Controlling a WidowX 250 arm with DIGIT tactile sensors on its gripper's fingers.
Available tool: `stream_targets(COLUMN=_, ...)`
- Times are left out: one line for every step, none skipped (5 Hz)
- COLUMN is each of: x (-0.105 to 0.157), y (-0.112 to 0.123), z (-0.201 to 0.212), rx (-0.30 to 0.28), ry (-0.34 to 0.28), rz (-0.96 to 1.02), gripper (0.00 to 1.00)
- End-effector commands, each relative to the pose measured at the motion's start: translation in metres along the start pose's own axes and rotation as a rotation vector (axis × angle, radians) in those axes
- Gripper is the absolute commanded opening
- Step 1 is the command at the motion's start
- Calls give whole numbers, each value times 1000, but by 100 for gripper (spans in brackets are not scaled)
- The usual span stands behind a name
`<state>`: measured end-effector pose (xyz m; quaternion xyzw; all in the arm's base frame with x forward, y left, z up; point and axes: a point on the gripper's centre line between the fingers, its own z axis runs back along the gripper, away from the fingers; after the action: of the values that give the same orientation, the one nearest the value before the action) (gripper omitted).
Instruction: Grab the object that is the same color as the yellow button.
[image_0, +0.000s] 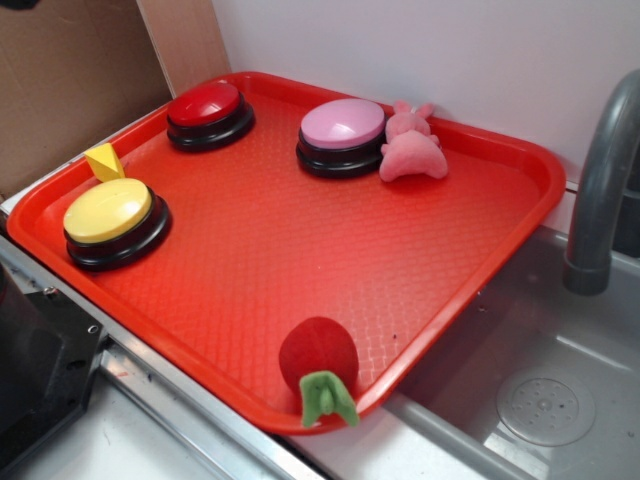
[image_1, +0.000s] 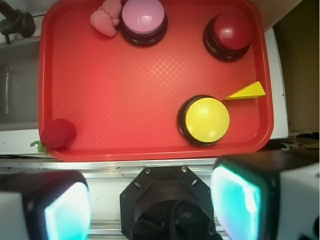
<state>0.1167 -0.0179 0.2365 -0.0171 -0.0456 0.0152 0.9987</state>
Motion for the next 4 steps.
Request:
stream_targets(x=0, y=0, z=0, rx=0, ry=0, rz=0, gripper=100)
stream_targets(x=8, y=7, z=-7, rx=-24, ry=-2, rz=31, gripper=100)
stream_targets(x=15, y=18, z=-12, rx=-28, ry=-43, rz=160, gripper=100)
stream_targets(x=28, y=37, z=-24, rx=1, ry=-66, rz=281, gripper=100)
